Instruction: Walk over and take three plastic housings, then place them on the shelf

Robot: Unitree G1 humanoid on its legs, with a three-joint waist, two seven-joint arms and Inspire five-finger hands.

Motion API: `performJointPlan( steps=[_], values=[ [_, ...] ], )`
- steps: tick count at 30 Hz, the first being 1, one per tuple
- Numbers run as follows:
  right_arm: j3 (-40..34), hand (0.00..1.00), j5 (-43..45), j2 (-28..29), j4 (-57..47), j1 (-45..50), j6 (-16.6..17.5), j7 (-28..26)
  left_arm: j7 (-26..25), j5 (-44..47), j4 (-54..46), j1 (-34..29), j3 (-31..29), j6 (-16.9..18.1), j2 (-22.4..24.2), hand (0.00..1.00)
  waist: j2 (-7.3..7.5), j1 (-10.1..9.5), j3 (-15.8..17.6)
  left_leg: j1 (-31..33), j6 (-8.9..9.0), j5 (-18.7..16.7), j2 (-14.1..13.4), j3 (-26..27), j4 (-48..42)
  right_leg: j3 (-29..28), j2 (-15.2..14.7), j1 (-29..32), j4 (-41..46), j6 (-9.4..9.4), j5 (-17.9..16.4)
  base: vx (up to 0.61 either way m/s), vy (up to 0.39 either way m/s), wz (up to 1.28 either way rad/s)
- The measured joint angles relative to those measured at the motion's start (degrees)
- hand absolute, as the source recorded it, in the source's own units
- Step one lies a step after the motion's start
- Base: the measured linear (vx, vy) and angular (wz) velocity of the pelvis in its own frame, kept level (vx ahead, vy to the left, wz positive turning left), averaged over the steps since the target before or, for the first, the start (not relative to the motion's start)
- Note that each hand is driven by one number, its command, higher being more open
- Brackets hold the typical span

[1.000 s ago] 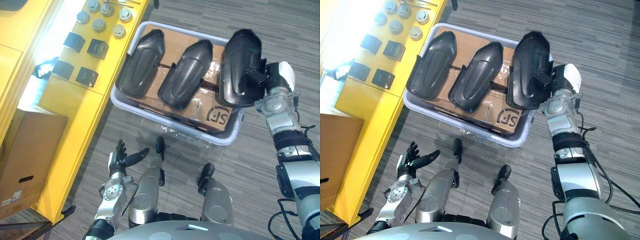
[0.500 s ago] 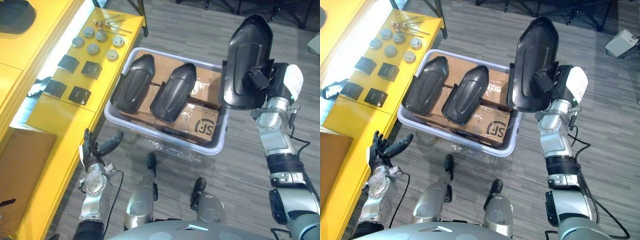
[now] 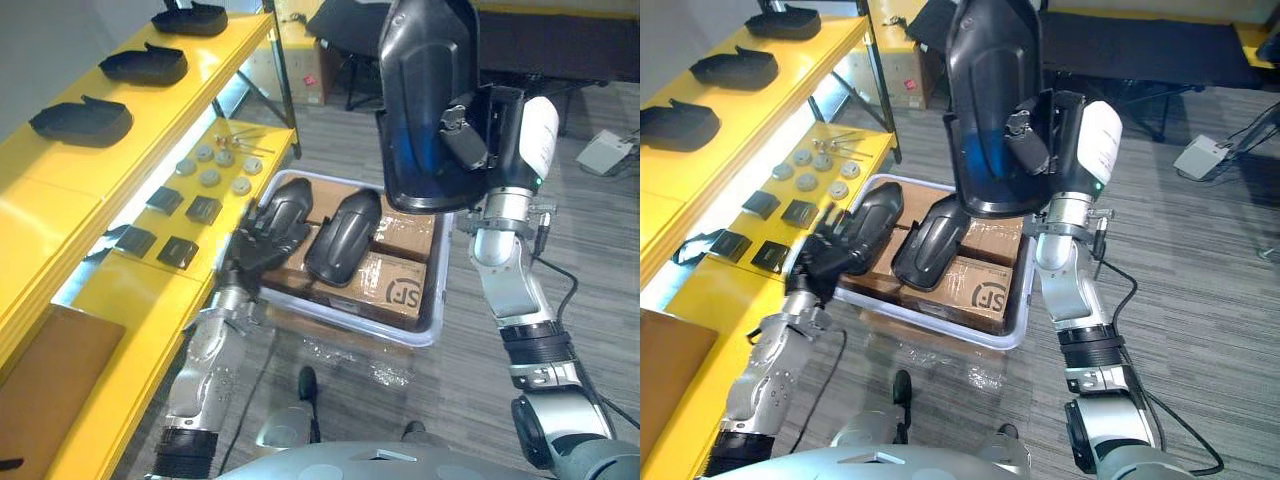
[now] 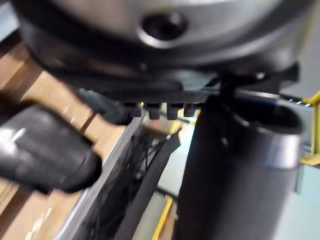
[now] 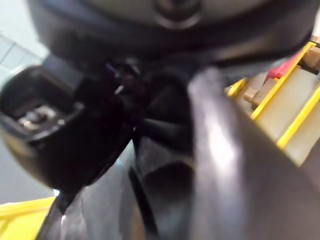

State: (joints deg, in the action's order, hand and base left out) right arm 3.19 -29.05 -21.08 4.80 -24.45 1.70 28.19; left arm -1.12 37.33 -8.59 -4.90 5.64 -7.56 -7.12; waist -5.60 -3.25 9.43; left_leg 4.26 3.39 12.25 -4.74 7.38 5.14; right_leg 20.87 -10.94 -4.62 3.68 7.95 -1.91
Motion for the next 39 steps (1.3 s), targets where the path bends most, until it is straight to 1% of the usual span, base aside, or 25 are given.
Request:
performJointPlan(
  steps=[2,5,7,10,13,14,17,23,26,30,31,33,39],
  values=[
    [1.5,0.0,0.0,0.9,0.0,0.2,1.0,-0.2,1.7,1.5,0.0,0.4,1.6,-1.4,0.0,1.0,-0.07,0.67,-0.6,-0.2,0.01,0.0,-0.1,0.6,0.0,-0.6,0.1,-0.1,-0.7,-0.02,0.6,-0.04,0.008,-0.15],
    [2.4,0.0,0.0,0.9,0.0,1.2,3.0,-0.5,2.1,3.1,0.0,1.6,2.1,-1.6,-0.1,1.0,-0.16,0.97,-0.9,-0.6,0.27,-0.2,-0.1,0.9,0.0,-1.0,0.1,-0.4,-1.0,-0.04,0.9,-0.04,0.004,-0.08],
    [3.3,0.0,0.1,0.9,0.0,1.3,3.4,-1.2,2.4,4.0,0.0,2.7,2.0,-1.6,-1.0,1.0,-0.24,1.25,-1.0,-0.6,0.26,-0.2,-0.1,1.0,0.0,-1.0,0.1,-0.3,-1.2,-0.06,1.0,-0.05,0.003,-0.01],
    [5.6,0.0,0.1,1.0,0.1,1.3,5.2,-2.7,3.1,7.5,0.1,2.9,1.8,-1.5,-2.0,1.0,-0.26,1.29,-2.0,-0.6,0.03,-0.5,-0.1,1.7,0.0,-1.6,0.1,-0.4,-2.5,-0.22,1.7,-0.01,0.004,-0.12],
    [8.2,0.0,0.0,1.1,0.1,1.6,7.2,-4.2,3.1,7.9,0.1,2.9,1.8,-1.3,-2.0,1.0,0.08,1.34,-2.9,-0.6,-0.09,-0.5,0.0,2.1,0.0,-2.0,0.1,-0.5,-2.9,0.07,2.2,0.02,-0.006,-0.06],
    [9.0,0.0,-0.1,1.1,0.1,2.0,8.0,-5.0,3.1,8.8,0.2,2.9,1.8,-1.3,-2.0,1.0,0.26,1.35,-3.3,-0.6,-0.38,-0.3,0.0,2.1,0.0,-2.1,0.1,-0.4,-2.9,0.07,2.2,0.02,-0.016,-0.03],
    [10.7,0.0,-1.3,1.2,0.9,3.6,10.0,-6.1,3.1,10.8,0.3,3.0,1.7,-1.1,-2.0,1.0,0.89,1.13,-4.3,-0.6,-0.38,-0.3,0.0,2.2,0.0,-2.1,0.1,-0.4,-2.9,0.07,2.2,0.0,0.0,0.0],
    [13.5,0.0,-2.2,1.3,2.3,4.0,10.6,-8.1,3.1,12.6,0.3,3.4,1.7,-0.1,-2.0,1.0,1.24,1.21,-4.6,-0.6,-0.4,-0.2,0.0,2.1,0.0,-2.1,0.1,-0.4,-2.8,0.07,2.2,0.0,0.0,0.0],
    [14.4,0.0,-2.2,1.3,2.3,4.1,11.5,-9.1,3.0,12.6,0.3,3.4,1.7,0.5,-2.0,1.0,1.34,1.3,-4.9,-0.6,-0.34,-0.3,0.0,2.1,0.0,-2.2,0.1,-0.3,-2.8,0.04,2.2,0.0,0.0,0.0],
    [15.6,0.0,-2.2,2.6,2.2,4.8,12.3,-9.9,2.0,15.3,0.3,3.5,1.6,3.1,-1.8,1.0,1.73,1.47,-5.3,-0.6,-0.13,-0.4,0.0,2.1,0.0,-2.2,0.1,-0.3,-2.9,-0.29,2.0,0.0,0.0,0.0],
    [15.6,0.0,-2.2,3.0,2.2,5.2,12.5,-10.0,1.9,15.8,0.3,3.6,1.5,3.3,-1.8,0.0,1.81,1.45,-5.4,-0.6,-0.13,-0.4,0.0,2.1,0.0,-2.2,0.1,-0.3,-2.9,-0.3,2.0,0.0,0.0,0.0],
    [16.6,0.0,-2.2,3.4,2.3,6.4,12.7,-10.2,1.4,16.2,0.3,4.0,1.2,3.6,-1.8,0.0,2.3,1.35,-5.8,-0.6,-0.11,-0.5,0.0,2.1,0.0,-2.2,0.1,-0.3,-2.9,-0.35,1.9,0.0,0.0,0.0],
    [16.6,0.0,-2.1,3.8,2.2,6.4,12.7,-10.2,1.2,14.1,0.3,4.1,1.4,3.5,-1.3,0.0,2.6,1.26,-6.0,-0.6,-0.1,-0.5,0.0,2.1,0.0,-2.2,0.1,-0.3,-2.9,-0.36,1.9,0.0,0.0,0.0]
  ],
)
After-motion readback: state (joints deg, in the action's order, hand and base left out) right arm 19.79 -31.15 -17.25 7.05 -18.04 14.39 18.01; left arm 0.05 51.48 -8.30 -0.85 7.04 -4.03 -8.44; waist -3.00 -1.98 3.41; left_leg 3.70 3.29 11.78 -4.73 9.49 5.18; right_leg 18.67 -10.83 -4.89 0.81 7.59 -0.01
